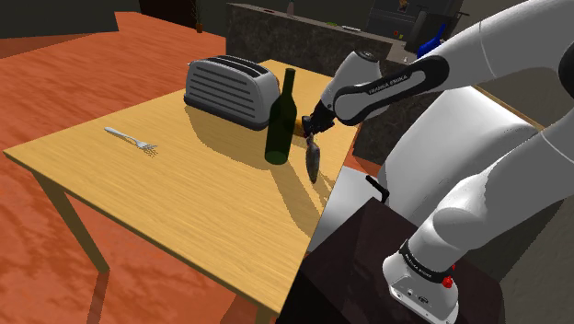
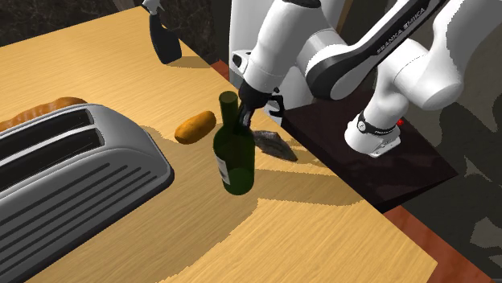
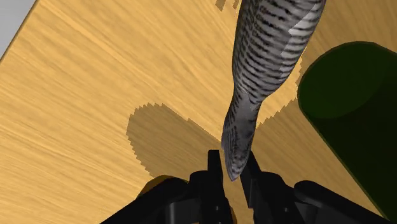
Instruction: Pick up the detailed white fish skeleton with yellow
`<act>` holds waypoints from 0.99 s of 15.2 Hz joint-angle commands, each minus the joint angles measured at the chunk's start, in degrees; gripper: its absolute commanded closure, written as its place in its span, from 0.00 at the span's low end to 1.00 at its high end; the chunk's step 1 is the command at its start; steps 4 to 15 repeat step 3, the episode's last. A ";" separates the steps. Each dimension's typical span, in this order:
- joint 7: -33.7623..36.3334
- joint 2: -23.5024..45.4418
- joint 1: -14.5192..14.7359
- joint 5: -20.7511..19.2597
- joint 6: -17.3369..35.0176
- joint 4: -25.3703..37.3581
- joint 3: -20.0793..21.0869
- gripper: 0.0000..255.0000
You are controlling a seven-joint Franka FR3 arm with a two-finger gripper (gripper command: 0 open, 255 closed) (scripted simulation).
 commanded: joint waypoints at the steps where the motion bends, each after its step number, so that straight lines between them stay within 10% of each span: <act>1: -0.17 -1.26 0.06 0.14 -1.98 0.70 -0.07 1.00; 15: -0.18 -1.35 0.07 0.15 -2.12 0.75 -0.08 1.00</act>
